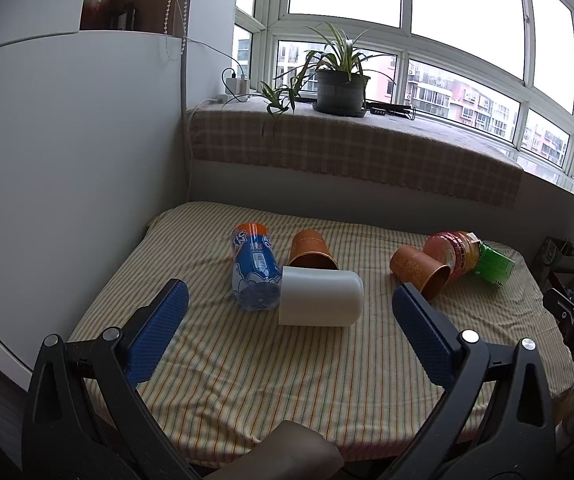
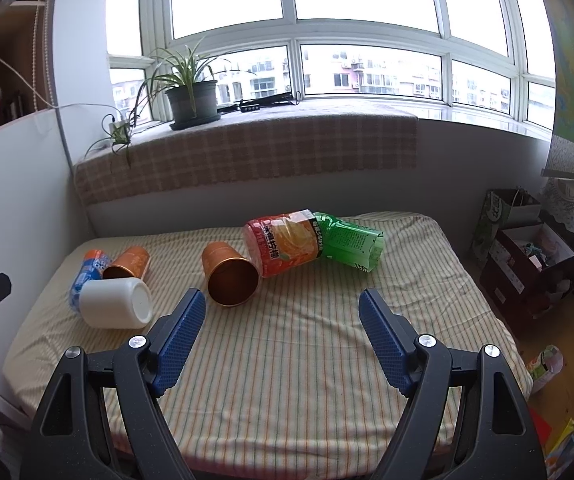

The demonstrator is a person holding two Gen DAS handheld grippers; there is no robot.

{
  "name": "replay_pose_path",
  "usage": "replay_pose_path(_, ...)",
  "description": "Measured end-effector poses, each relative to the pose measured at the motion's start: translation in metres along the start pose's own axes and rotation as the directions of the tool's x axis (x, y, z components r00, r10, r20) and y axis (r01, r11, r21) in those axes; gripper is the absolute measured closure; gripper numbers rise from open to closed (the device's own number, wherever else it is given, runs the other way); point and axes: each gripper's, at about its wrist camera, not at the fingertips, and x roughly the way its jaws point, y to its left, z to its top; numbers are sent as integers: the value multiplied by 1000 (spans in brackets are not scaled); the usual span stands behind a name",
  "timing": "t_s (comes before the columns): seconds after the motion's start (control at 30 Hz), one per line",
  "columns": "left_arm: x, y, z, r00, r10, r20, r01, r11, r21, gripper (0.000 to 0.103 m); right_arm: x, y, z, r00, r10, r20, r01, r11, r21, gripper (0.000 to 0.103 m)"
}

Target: Flip cup upright

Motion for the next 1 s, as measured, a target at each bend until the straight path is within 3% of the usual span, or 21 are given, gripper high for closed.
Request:
replay_pose_path(0.67, 3, 7, -3, 1000, 15, -9, -15, 1000, -20, 0, 10, 9, 4, 999, 35, -31, -35, 999, -5, 24)
replay_pose_path(1.0, 11, 22, -9, 999, 8, -50, -10, 999, -43, 0, 33, 33, 11, 996, 70, -58, -74, 995, -67, 24)
